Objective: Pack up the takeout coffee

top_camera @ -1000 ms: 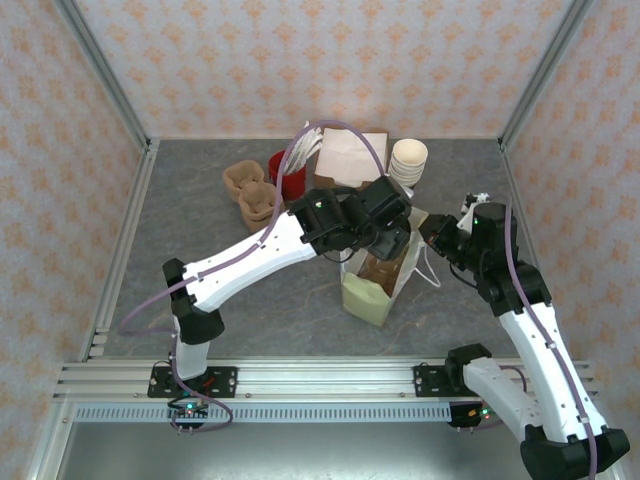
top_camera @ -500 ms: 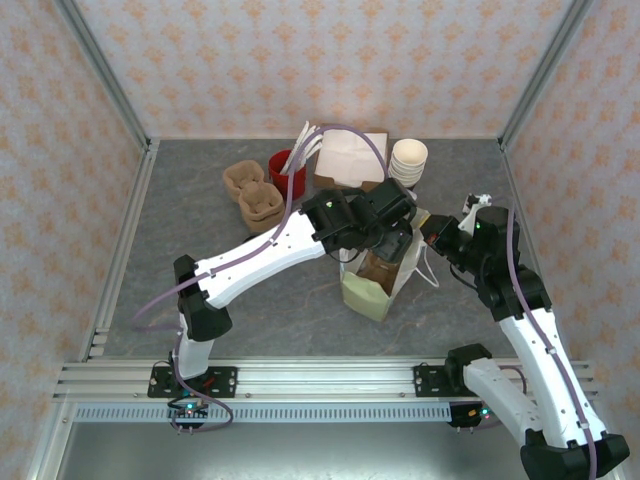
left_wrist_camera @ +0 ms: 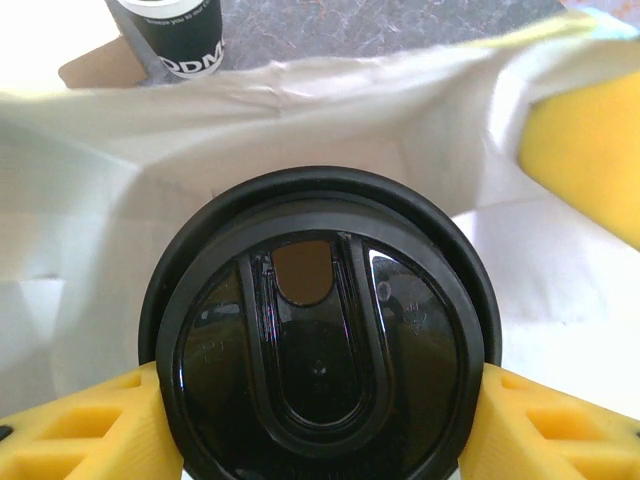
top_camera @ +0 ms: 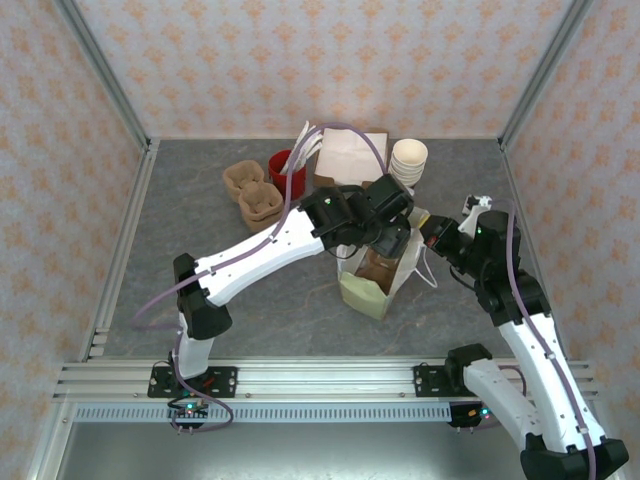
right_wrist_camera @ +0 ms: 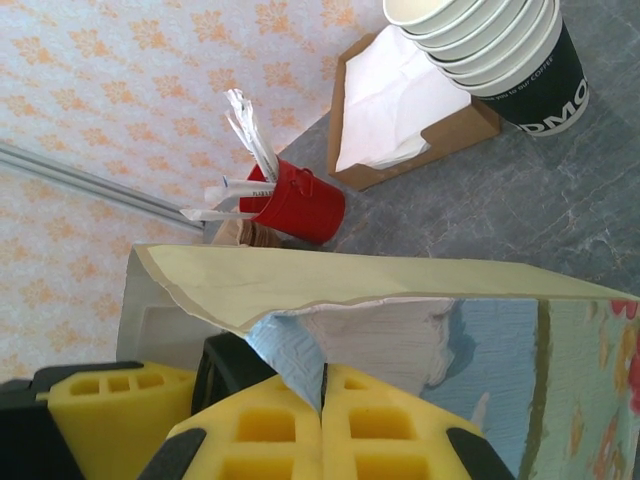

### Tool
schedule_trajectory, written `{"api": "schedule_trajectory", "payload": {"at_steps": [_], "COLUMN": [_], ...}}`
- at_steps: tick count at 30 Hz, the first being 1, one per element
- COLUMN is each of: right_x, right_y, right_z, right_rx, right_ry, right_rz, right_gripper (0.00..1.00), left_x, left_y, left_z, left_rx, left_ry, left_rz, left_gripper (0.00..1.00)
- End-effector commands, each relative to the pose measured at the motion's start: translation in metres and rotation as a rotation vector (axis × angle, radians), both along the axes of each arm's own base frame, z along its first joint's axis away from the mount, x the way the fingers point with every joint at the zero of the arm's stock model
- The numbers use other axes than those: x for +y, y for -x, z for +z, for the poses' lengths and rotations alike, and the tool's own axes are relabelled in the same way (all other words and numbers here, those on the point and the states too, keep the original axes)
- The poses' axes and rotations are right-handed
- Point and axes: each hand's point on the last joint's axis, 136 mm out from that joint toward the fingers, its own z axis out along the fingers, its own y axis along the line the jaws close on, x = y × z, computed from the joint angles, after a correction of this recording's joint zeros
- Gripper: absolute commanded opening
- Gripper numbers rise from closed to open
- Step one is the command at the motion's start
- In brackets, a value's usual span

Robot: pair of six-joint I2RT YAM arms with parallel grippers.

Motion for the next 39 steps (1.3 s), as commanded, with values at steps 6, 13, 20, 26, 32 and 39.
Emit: {"api": "schedule_trajectory", "payload": {"at_steps": [6, 13, 20, 26, 32, 39], "right_x": [0.003, 0.004, 0.004, 0.003, -0.001, -0.02], "right_y": [0.011, 0.02, 0.019, 0.016, 0.012, 0.012], "right_z": [0.012, 0.002, -0.002, -0.003, -0.009, -0.013], "right_rx": [-0.126, -0.121, -0.114, -0.12, -0.106, -0.015], "right_ry": [0.011, 0.029, 0.034, 0.03, 0.049, 0.137], "right_rz": [0.052, 0.075, 0.075, 0.062, 0.037, -0.045], "right_gripper": [0.0, 0.0, 0.0, 0.0, 0.0, 0.11], "left_x": [-0.001, 0.002, 0.0, -0.008, -0.012, -0.007], "left_y": [-0.011, -0.009, -0.013, -0.017, -0.017, -0.016], "left_z": [-0.006, -0.016, -0.035, -0.042, -0.05, -0.054], "left_rx": [-0.018, -0.046, -0.056, -0.052, -0.029, -0.016], "left_ry": [-0.012, -0.041, -0.06, -0.046, -0.039, -0.056], "left_rz": [0.012, -0.004, -0.01, -0.026, -0.035, -0.034], "left_gripper": [0.62, 0.61, 0.61, 0.61, 0.61, 0.61]}}
